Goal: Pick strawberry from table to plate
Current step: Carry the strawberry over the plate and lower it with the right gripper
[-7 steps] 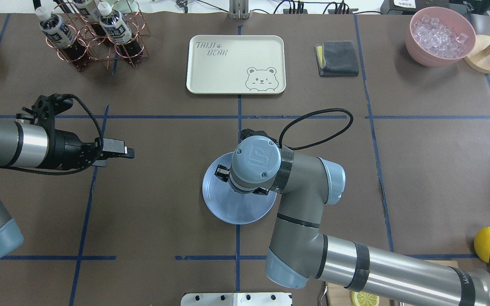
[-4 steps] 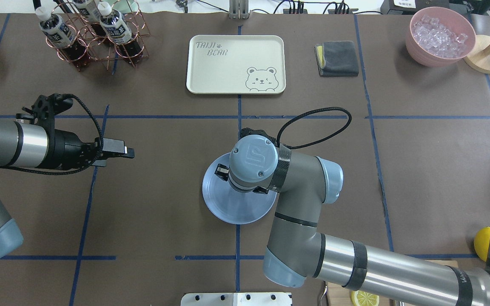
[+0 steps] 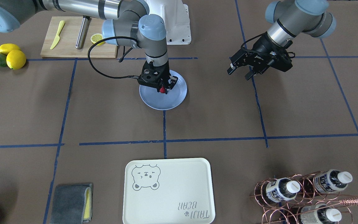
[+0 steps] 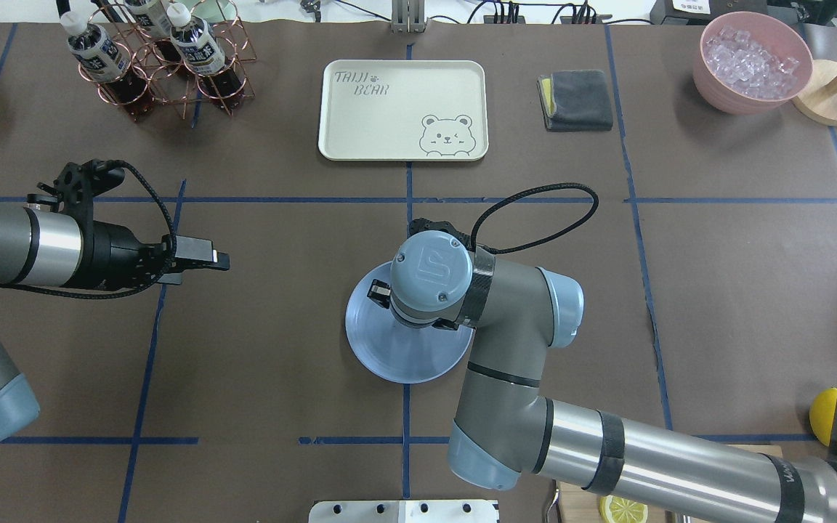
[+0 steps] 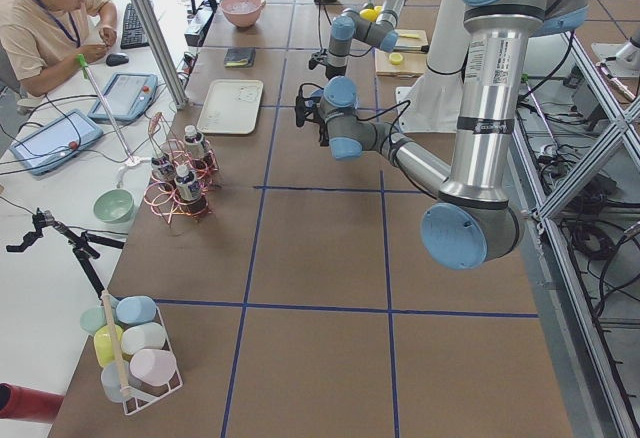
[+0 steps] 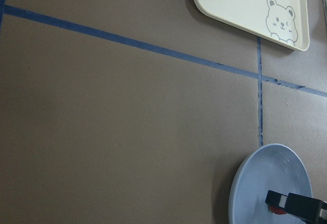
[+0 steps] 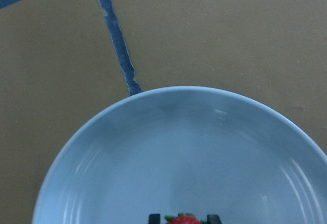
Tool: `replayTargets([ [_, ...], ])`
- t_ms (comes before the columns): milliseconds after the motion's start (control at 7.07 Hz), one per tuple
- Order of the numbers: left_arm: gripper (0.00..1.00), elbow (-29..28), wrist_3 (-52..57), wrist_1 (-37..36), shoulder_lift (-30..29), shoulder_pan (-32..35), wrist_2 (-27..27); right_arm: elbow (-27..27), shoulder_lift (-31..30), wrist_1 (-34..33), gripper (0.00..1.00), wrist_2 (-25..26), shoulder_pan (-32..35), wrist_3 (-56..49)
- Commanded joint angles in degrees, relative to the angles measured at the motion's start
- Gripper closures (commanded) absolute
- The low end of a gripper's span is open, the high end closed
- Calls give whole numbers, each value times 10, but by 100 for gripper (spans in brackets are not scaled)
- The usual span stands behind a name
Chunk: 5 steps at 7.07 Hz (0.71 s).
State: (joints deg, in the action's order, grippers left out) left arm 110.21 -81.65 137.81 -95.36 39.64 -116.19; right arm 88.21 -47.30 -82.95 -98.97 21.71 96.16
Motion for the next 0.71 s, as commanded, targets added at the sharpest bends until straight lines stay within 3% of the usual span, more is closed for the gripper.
replayTargets([
  [0,0,-3,0,0,0,0,0,-6,0,2,100,-1,0,-1],
  [566,0,-3,0,0,-1,-1,0,-16,9,2,100,-1,0,-2],
])
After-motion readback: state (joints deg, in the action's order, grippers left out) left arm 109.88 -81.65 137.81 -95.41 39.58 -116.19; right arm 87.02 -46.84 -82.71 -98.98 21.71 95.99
